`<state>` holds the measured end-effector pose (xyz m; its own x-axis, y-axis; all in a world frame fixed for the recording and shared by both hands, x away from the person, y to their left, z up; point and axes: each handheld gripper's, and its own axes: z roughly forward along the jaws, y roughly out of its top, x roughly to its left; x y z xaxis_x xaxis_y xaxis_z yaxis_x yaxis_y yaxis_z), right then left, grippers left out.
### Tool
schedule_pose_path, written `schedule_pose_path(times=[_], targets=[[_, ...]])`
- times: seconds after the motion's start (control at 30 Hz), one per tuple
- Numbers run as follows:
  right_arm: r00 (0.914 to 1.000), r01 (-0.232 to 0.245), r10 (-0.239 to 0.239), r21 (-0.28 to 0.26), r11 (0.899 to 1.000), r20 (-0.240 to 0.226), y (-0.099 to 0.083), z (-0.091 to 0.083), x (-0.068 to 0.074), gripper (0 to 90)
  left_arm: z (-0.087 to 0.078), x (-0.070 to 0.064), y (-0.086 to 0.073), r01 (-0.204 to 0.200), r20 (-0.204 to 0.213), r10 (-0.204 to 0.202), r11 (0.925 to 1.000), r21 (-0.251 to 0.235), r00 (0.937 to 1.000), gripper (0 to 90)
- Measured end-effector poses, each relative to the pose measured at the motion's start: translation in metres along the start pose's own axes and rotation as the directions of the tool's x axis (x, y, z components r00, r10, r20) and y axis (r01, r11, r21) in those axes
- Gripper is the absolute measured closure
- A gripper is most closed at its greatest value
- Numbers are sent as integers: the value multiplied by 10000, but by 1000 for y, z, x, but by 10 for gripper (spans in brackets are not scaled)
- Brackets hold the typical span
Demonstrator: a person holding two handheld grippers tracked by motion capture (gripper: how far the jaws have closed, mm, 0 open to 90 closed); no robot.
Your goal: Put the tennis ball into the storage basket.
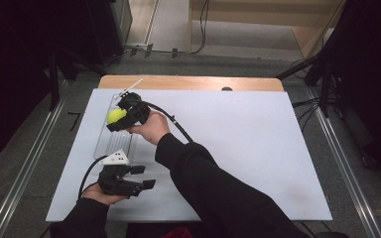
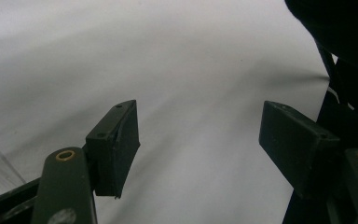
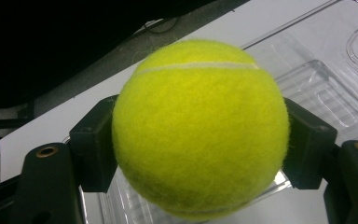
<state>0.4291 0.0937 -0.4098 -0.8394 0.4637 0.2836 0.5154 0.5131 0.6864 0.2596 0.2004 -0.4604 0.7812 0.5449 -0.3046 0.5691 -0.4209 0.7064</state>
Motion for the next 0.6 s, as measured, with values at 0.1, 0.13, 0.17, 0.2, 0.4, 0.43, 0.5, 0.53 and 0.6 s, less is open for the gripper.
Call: schedule_pose_path(times=[0.1,0.13,0.17,0.2,0.4,0.43,0.5,0.53,0.6], targets=[[10000,-43,42,-13,10000,-47,1,2,1,238,0,0,0,5,8,-5,10000,-19,10000,292],[10000,-39,39,-7,10000,-46,1,3,1,238,0,0,0,5,10,-5,10000,-19,10000,292],[10000,-52,52,25,10000,-21,1,4,1,238,0,0,0,5,11,-5,10000,-24,10000,292],[10000,-58,58,57,10000,-12,1,5,1,238,0,0,0,-11,8,11,10000,-17,10000,292],[9998,-191,191,127,9997,75,-1,10,1,238,0,0,0,17,38,-17,10000,-21,10000,292],[9998,-176,175,135,9998,86,-1,11,1,238,1,-1,0,12,39,-12,10000,-15,10000,292],[9997,-229,228,169,9996,31,-2,13,1,237,1,-1,0,-2,54,2,10000,-9,10000,292],[9998,-208,207,183,9996,73,-2,15,0,237,1,-1,0,-1,55,1,10000,-8,10000,292],[9995,-261,257,239,9994,162,-4,17,1,237,1,-1,0,-2,61,2,10000,11,10000,292]])
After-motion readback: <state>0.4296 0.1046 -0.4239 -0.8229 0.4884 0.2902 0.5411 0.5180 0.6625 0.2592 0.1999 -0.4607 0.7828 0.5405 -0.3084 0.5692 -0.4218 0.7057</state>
